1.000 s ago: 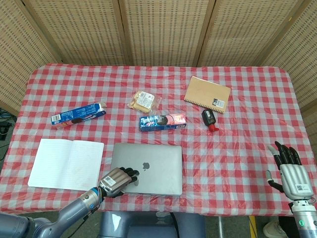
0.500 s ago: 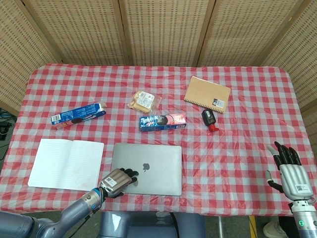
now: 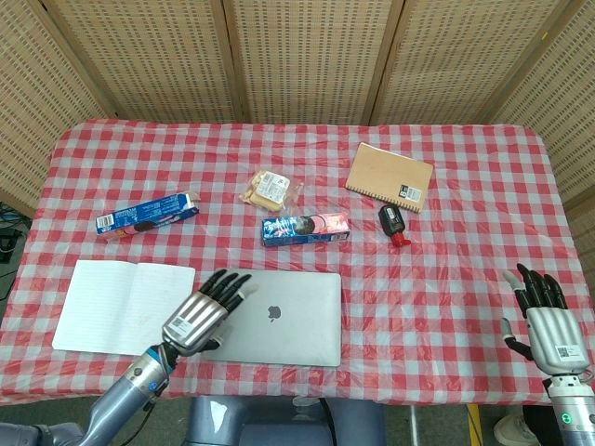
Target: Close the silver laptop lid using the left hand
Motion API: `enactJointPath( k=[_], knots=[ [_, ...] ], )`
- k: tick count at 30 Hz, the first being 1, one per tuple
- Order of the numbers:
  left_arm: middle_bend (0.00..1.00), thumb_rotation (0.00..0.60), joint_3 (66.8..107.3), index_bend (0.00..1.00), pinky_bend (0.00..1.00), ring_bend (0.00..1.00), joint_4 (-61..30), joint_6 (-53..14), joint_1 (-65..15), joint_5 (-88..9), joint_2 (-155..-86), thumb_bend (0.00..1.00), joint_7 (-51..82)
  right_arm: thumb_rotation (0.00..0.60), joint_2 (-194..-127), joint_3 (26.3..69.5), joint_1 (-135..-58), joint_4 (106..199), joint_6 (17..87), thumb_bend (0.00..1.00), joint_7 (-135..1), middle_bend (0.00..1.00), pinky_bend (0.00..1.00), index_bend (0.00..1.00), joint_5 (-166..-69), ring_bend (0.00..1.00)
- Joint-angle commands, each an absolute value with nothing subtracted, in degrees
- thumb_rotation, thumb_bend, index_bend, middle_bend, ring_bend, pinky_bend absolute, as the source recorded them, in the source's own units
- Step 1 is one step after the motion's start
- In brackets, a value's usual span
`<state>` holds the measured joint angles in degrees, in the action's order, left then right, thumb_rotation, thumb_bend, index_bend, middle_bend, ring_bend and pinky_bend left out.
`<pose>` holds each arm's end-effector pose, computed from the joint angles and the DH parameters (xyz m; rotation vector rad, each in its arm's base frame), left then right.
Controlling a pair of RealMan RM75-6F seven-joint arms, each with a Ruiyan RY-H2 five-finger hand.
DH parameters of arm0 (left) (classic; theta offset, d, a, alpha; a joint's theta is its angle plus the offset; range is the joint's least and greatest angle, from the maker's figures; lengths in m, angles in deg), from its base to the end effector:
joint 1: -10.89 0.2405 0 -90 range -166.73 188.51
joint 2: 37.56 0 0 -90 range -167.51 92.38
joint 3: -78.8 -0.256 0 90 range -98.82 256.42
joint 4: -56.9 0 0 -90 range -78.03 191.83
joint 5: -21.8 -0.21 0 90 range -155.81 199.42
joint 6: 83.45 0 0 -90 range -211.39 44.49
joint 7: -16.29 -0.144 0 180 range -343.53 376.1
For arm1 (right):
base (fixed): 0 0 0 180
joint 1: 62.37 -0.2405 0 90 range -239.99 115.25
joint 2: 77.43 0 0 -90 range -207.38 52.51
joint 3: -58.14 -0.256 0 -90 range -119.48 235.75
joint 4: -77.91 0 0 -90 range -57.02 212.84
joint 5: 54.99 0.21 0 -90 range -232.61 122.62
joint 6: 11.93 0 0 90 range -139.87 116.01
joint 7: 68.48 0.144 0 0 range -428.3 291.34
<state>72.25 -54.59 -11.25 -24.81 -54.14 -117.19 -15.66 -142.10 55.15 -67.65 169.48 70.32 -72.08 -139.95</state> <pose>-0.1327 0.2231 0.0176 -2.0226 -0.8278 -0.9721 -0.3164 -0.1838 0.1521 1.4214 -0.8903 0.8264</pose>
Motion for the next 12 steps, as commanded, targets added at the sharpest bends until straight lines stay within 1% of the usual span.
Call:
enactJointPath(
  k=[1, 3, 6, 12],
  knots=[
    [0.00, 0.600, 70.09, 0.00, 0.00, 0.00, -49.42, 2.79, -14.78, -61.08, -116.14, 0.42, -20.09, 0.600, -142.53, 55.10, -67.71, 169.06, 70.43, 0.66, -72.39, 0.00, 0.00, 0.01, -140.02, 0.00],
    [0.00, 0.600, 69.53, 0.00, 0.00, 0.00, -47.46, 5.31, -12.21, -61.62, -115.52, 0.39, -19.24, 0.600, -142.88, 55.12, -67.79, 168.79, 70.44, 0.66, -72.81, 0.00, 0.00, 0.00, -140.17, 0.00],
    [0.00, 0.600, 68.85, 0.00, 0.00, 0.00, -44.35, 8.05, -8.91, -62.15, -114.24, 0.39, -16.58, 0.600, -143.32, 55.19, -67.86, 168.61, 70.50, 0.65, -73.56, 0.00, 0.00, 0.00, -140.40, 0.00],
    [0.00, 0.600, 68.19, 0.00, 0.00, 0.00, -38.47, 10.00, -3.65, -61.32, -112.35, 0.39, -9.54, 0.600, -144.19, 55.21, -68.20, 168.26, 70.19, 0.65, -74.57, 0.00, 0.00, 0.00, -140.55, 0.00]
  ],
)
